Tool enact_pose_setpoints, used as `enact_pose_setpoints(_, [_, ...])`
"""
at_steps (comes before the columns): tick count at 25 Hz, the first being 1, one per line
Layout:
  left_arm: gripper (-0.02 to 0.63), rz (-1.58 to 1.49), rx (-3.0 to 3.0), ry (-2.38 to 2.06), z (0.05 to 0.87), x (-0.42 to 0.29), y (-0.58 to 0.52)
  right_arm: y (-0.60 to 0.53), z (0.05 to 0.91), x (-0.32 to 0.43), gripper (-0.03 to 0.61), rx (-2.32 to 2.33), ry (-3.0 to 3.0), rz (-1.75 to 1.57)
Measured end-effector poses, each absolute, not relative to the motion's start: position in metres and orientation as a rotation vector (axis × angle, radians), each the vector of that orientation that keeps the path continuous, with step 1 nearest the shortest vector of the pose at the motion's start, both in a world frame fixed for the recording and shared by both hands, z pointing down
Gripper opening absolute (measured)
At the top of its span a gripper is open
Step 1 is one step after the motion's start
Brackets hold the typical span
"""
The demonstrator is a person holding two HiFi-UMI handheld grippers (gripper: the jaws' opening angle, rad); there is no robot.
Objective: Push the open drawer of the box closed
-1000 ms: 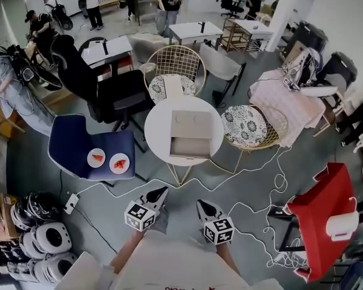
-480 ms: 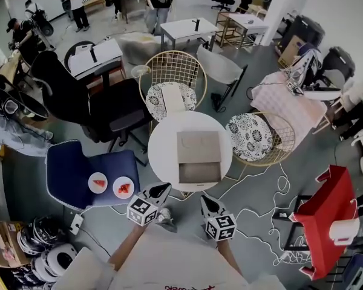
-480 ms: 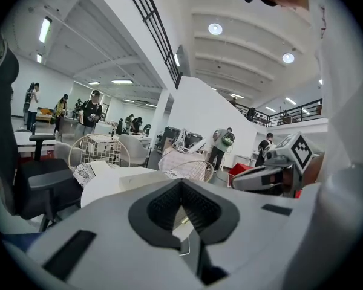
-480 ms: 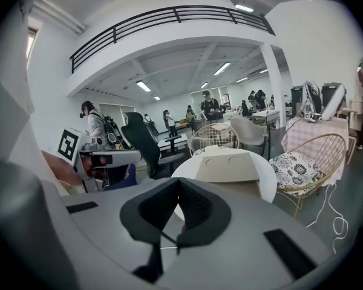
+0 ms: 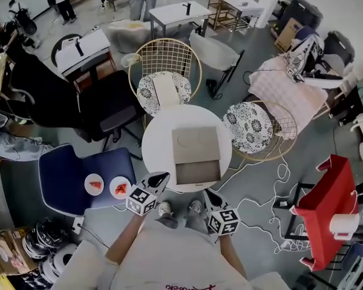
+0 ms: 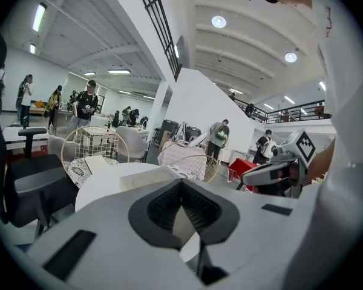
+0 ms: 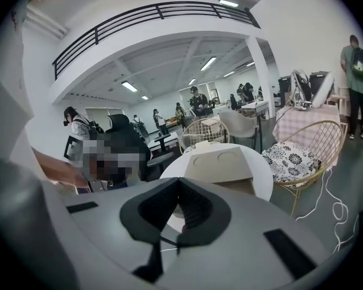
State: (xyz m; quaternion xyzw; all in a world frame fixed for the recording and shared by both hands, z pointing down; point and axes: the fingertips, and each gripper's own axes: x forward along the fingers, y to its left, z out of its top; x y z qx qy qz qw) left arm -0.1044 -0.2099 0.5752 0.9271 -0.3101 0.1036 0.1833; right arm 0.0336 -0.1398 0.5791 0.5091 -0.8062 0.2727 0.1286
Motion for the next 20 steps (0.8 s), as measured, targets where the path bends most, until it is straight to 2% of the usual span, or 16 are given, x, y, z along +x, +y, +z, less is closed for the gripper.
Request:
enact_pose_setpoints(11, [0.012,0.333,2.49,-0.937,0.609,-0.09,-0.224,-0.167,0.607,0.045,0.015,1.325,-2.33,0.845])
enact_pose_setpoints(20, [0.012,0.406,2.443,-0.901,0.662,-0.08,-0.246,-0.142,0.658,0.05,0.015,1.26,-2.236,0.981])
